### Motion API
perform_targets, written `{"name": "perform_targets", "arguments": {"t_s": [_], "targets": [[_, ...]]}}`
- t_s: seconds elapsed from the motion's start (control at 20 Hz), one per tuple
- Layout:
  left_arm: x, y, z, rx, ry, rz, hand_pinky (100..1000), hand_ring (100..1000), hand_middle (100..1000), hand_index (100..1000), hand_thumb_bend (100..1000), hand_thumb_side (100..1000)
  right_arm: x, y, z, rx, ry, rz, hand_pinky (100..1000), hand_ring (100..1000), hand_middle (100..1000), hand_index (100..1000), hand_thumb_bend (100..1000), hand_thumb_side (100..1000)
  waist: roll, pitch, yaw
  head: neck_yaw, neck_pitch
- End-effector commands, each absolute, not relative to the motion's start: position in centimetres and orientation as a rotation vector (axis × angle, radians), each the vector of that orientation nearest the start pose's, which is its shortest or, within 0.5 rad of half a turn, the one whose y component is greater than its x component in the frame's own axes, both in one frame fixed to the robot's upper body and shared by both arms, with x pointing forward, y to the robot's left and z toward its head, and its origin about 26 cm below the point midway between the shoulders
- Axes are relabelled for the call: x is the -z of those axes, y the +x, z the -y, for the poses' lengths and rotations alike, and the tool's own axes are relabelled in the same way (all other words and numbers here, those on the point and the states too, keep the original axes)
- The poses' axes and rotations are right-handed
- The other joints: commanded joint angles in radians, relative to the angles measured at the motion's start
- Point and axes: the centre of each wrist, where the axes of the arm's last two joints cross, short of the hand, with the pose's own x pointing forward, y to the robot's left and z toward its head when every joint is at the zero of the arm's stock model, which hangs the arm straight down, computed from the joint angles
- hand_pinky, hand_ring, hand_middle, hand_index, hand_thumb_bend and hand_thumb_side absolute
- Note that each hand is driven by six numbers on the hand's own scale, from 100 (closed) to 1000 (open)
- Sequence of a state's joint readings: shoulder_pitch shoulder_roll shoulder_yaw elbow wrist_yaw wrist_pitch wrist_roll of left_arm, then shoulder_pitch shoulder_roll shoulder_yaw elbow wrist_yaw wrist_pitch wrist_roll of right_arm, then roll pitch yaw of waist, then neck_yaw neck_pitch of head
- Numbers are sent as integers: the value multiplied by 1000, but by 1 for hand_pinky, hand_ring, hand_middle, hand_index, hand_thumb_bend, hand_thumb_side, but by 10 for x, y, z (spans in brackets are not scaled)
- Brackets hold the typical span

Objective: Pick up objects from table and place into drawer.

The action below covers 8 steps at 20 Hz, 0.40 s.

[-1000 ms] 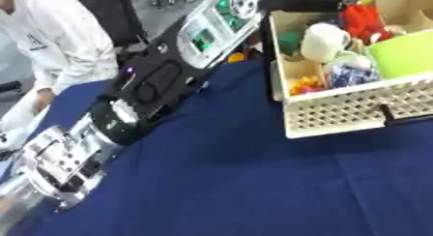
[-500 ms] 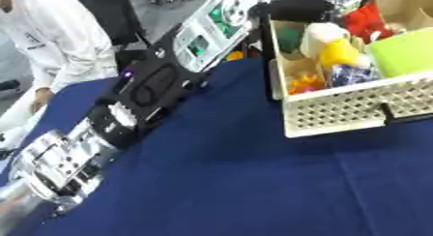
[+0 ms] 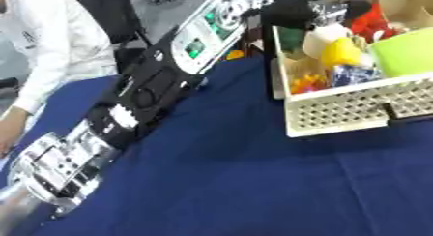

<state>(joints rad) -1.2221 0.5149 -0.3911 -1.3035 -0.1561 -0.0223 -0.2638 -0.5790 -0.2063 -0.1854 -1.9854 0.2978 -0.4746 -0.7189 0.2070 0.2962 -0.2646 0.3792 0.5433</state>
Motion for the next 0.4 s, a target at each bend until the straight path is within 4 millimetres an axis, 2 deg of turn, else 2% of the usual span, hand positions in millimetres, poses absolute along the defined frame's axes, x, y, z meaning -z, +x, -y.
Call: {"name": "perform_targets", "arguments": {"t_s": [0.05, 0.15, 0.2, 0.3, 0.4], "targets": [[-395, 409, -190, 1254, 560, 2292, 482, 694, 792, 872, 433, 673, -282, 312, 263, -665, 554, -2947, 716, 751, 642, 778, 100, 1000, -21, -31, 16, -9, 14], [-402, 399, -208, 1210, 632, 2343, 479, 688, 787, 868, 427, 689, -280, 312, 266, -656, 585, -2951, 716, 751, 642, 778, 100, 1000, -24, -43, 36, -27, 28], [-404, 394, -217, 1190, 658, 2365, 486, 690, 787, 867, 386, 750, -278, 312, 268, -653, 598, -2952, 716, 751, 642, 778, 100, 1000, -25, -48, 44, -34, 33], [-406, 384, -237, 1135, 692, 2406, 483, 686, 785, 865, 386, 755, -277, 311, 271, -652, 621, -2951, 716, 751, 642, 778, 100, 1000, -27, -54, 58, -45, 38], [-406, 375, -244, 1097, 696, 2434, 477, 678, 781, 863, 410, 791, -276, 311, 271, -652, 626, -2950, 716, 751, 642, 778, 100, 1000, -27, -56, 59, -46, 39]]}}
